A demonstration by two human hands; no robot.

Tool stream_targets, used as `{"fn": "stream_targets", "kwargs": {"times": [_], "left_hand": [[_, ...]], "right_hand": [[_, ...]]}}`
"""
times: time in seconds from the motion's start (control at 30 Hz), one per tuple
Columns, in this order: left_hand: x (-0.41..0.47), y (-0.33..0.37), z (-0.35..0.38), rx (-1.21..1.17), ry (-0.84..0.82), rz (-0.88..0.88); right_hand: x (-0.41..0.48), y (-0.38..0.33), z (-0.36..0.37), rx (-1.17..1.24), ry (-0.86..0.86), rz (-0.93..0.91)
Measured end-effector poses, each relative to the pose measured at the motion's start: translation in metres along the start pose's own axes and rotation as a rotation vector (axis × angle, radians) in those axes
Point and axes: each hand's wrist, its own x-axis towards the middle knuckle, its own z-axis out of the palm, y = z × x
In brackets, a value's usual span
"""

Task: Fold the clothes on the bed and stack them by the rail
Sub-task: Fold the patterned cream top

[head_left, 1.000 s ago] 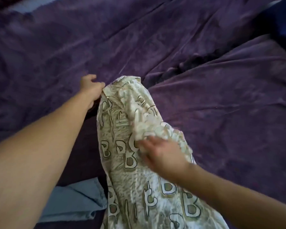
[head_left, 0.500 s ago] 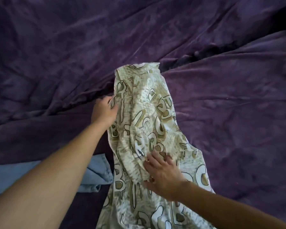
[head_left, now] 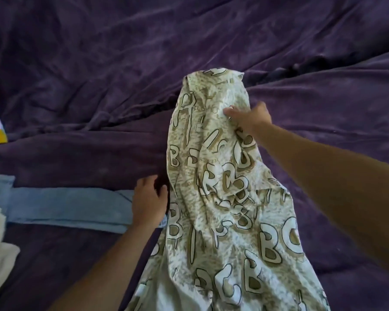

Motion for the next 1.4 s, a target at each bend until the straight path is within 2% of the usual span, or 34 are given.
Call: {"fn": "stream_targets", "kwargs": {"times": [0.07,0.17,0.23,0.3,0.4,0.5,0.53,0.6,0.67,0.73,0.83,0.9,0.97,1.07,1.13,1.17,1.2,1.23,1.3,1.33,1.4], "left_hand": [[-0.004,-0.006,-0.001,0.009,0.014,0.018],[-0.007,-0.011,-0.005,0.027,0.036,0.086],[-0.010,-0.011,-0.005,0.031,0.058,0.136],[-0.016,-0.008,0.000,0.035,0.058,0.163],[-0.033,-0.003,0.012,0.078,0.019,0.196],[-0.058,-0.007,0.017,0.153,0.046,0.220],[-0.068,-0.011,0.018,0.169,0.062,0.241],[-0.088,-0.021,0.022,0.231,0.048,0.266],[-0.107,-0.031,0.024,0.334,-0.019,0.220],[-0.117,-0.041,0.025,0.362,-0.029,0.158],[-0.130,-0.055,0.021,0.384,-0.019,0.169],[-0.142,-0.064,0.016,0.416,-0.038,0.165],[-0.156,-0.073,0.011,0.416,-0.063,0.131],[-0.166,-0.078,0.005,0.159,-0.021,-0.006],[-0.167,-0.073,0.007,0.090,-0.038,-0.075],[-0.168,-0.069,0.010,0.121,-0.064,-0.085],[-0.170,-0.065,0.014,0.167,-0.086,-0.088],[-0.171,-0.062,0.017,0.204,-0.099,-0.096],[-0.167,-0.062,0.020,0.228,-0.083,-0.150],[-0.165,-0.064,0.018,0.207,-0.058,-0.178],[-0.160,-0.069,0.010,0.144,0.029,-0.149]], "right_hand": [[0.010,-0.003,0.017,-0.009,-0.003,-0.071],[0.028,-0.001,-0.026,-0.059,0.295,-0.147],[0.040,0.004,-0.074,-0.034,0.401,-0.116],[0.050,0.015,-0.104,-0.085,0.363,-0.087],[0.041,0.032,-0.105,-0.362,0.337,-0.070],[-0.008,0.054,-0.077,-0.551,0.422,-0.322],[-0.029,0.066,-0.063,-0.594,0.408,-0.428],[-0.068,0.097,-0.034,-0.690,0.256,-0.521],[-0.102,0.136,-0.008,-0.810,0.031,-0.494],[-0.134,0.172,0.008,-0.852,-0.096,-0.453],[-0.195,0.217,0.014,-0.680,0.006,-0.471],[-0.240,0.236,0.024,-0.666,0.045,-0.537],[-0.282,0.246,0.044,-0.699,-0.080,-0.569],[-0.333,0.256,0.084,-0.805,-0.312,-0.634],[-0.357,0.265,0.098,-0.806,-0.391,-0.711],[-0.365,0.270,0.098,-0.716,-0.386,-0.721],[-0.371,0.273,0.092,-0.575,-0.342,-0.714],[-0.373,0.277,0.081,-0.449,-0.226,-0.711],[-0.359,0.288,0.051,-0.377,0.155,-0.626],[-0.347,0.294,0.031,-0.377,0.302,-0.503],[-0.320,0.307,-0.007,-0.337,0.372,-0.147]]}}
